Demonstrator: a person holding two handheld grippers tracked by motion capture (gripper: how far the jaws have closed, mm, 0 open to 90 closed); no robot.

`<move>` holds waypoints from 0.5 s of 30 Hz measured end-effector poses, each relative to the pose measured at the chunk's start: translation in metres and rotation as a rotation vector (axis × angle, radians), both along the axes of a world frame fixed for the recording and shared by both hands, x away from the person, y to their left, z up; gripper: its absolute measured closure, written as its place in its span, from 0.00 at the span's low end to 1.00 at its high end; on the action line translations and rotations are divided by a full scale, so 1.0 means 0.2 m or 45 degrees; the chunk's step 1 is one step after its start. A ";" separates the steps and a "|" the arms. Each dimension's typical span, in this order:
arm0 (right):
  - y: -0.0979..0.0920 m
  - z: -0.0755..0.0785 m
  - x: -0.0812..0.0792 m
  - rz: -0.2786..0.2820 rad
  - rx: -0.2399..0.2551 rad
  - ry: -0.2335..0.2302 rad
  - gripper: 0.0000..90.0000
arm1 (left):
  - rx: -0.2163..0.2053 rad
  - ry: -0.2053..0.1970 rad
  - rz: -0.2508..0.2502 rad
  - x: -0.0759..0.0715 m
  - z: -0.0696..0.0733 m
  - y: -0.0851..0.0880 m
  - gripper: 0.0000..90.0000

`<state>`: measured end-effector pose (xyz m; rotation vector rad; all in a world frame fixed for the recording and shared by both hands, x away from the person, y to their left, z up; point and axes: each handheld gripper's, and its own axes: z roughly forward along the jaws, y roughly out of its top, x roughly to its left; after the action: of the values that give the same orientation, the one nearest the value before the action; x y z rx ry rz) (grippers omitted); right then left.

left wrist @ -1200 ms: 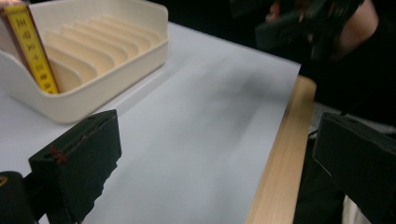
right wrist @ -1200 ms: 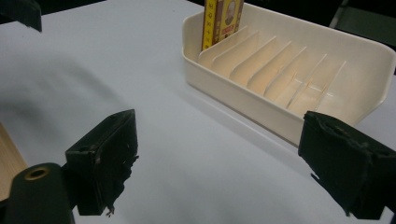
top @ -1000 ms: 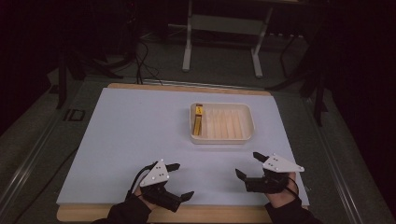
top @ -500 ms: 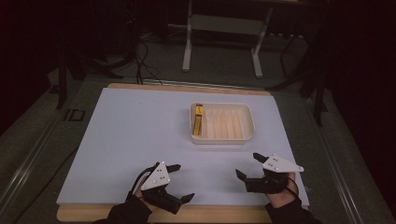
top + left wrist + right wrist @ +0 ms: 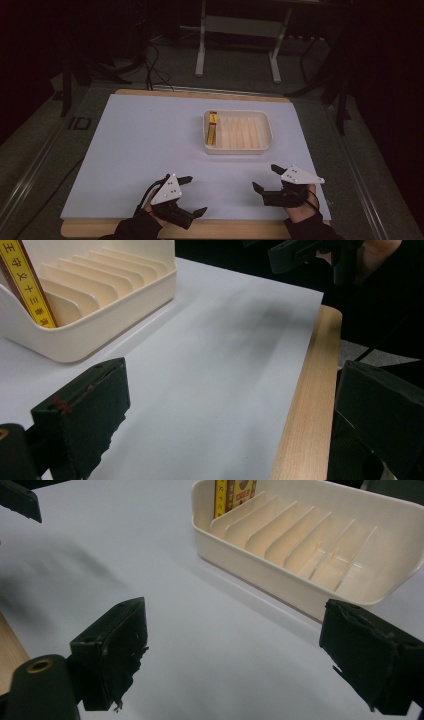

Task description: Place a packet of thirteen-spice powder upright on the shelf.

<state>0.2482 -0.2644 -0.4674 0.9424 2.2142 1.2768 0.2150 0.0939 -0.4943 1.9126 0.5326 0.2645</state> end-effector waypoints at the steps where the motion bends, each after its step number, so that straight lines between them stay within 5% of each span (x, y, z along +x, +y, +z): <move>1: 0.00 0.00 0.00 0.002 0.001 0.001 0.13 | -0.002 0.000 -0.002 0.00 0.00 0.00 0.02; 15: 0.00 -0.01 0.01 0.012 -0.011 0.011 0.13 | 0.007 -0.005 0.024 0.01 -0.01 0.01 0.02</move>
<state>0.2493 -0.2639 -0.4702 0.9365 2.2317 1.2684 0.2167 0.0966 -0.4954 1.9124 0.5481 0.2822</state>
